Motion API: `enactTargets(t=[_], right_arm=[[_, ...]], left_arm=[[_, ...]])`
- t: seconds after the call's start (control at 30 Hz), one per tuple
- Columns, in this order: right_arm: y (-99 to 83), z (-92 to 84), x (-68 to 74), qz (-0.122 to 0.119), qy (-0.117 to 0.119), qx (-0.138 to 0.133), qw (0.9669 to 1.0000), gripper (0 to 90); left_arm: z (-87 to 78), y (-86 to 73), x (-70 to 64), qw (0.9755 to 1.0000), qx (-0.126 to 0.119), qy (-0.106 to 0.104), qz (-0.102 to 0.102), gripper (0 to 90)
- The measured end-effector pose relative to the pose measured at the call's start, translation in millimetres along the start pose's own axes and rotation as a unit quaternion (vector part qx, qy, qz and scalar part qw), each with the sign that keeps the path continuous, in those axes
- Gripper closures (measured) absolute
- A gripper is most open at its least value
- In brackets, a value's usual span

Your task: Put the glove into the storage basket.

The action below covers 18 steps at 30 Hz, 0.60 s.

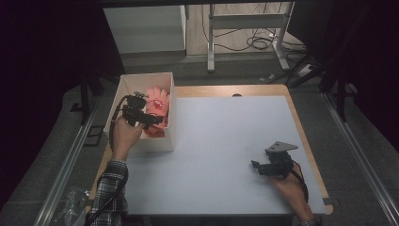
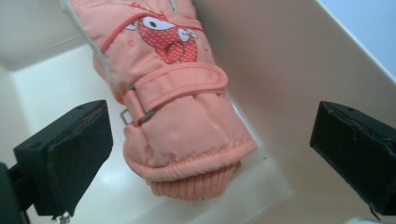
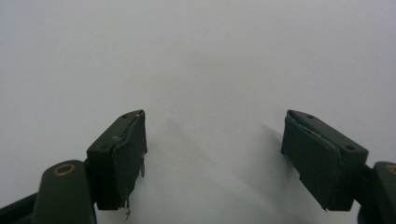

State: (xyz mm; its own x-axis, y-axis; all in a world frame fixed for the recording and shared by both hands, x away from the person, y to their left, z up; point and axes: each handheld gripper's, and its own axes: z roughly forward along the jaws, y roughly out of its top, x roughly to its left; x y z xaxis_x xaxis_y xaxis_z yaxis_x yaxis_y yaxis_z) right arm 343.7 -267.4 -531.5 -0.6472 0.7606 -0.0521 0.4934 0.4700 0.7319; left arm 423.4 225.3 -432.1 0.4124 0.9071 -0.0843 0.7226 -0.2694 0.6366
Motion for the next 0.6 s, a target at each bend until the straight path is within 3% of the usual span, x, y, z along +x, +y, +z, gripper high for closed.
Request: enactTargets(t=[0.27, 0.6], right_arm=[[0.0, 0.0, 0.0, 0.000, 0.000, 0.000, 1.0000, 22.3], [0.1, -0.2, 0.0, -0.001, 0.000, 0.001, 1.0000, 22.2]], left_arm=[[-5.7, -6.2, -9.0, 0.9996, -0.019, -0.013, 0.019, 0.0], [-12.9, -15.2, -17.0, 0.9986, -0.035, -0.014, 0.036, 0.0]])
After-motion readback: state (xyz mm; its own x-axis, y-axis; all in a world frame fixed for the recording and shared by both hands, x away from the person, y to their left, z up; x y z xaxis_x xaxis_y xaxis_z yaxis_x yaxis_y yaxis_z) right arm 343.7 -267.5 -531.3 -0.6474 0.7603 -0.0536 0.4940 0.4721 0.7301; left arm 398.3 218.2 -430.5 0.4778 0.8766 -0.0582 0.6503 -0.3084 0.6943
